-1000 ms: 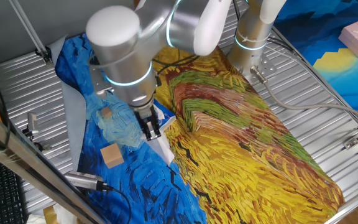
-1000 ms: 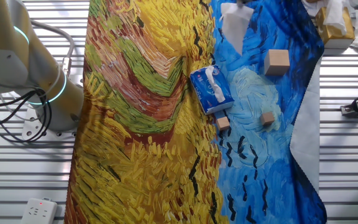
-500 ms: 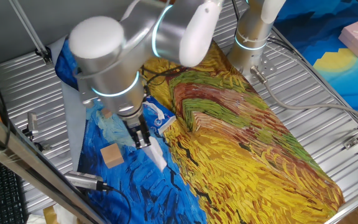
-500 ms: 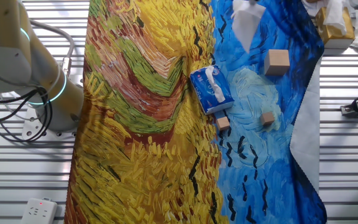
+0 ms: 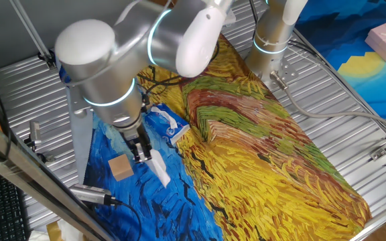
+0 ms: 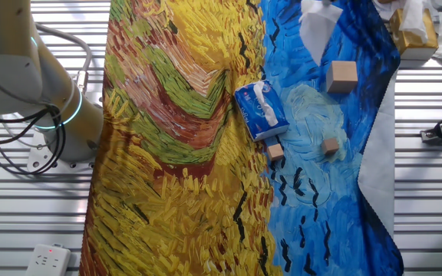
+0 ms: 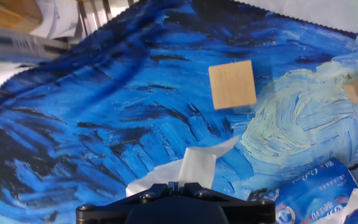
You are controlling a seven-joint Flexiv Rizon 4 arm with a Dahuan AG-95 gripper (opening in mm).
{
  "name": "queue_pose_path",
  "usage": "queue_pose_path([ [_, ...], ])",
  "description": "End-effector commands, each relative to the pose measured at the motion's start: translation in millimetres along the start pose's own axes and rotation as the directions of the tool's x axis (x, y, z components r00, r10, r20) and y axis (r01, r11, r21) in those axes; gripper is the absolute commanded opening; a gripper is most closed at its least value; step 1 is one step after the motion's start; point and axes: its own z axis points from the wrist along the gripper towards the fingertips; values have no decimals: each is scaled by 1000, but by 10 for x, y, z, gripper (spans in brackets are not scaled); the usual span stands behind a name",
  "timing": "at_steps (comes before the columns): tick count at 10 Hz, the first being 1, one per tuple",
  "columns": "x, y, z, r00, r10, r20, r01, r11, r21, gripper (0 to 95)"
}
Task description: Pull out a napkin
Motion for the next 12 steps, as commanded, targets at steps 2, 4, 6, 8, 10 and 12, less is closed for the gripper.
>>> queue_pose_path([
  [2, -11, -24, 16, 1000, -6, 0, 6, 1000, -1, 0],
  [4, -13, -26, 23, 1000, -3, -5, 3, 1000, 2, 0],
  [6, -13, -27, 28, 1000, -1, -3, 1, 1000, 5, 0],
  [8, -12, -23, 29, 1000, 2, -3, -2, 1000, 7, 0],
  [10, -12, -22, 30, 1000, -1, -4, 2, 1000, 7, 0],
  [12, -11, -20, 31, 1000, -10, -6, 10, 1000, 4, 0],
])
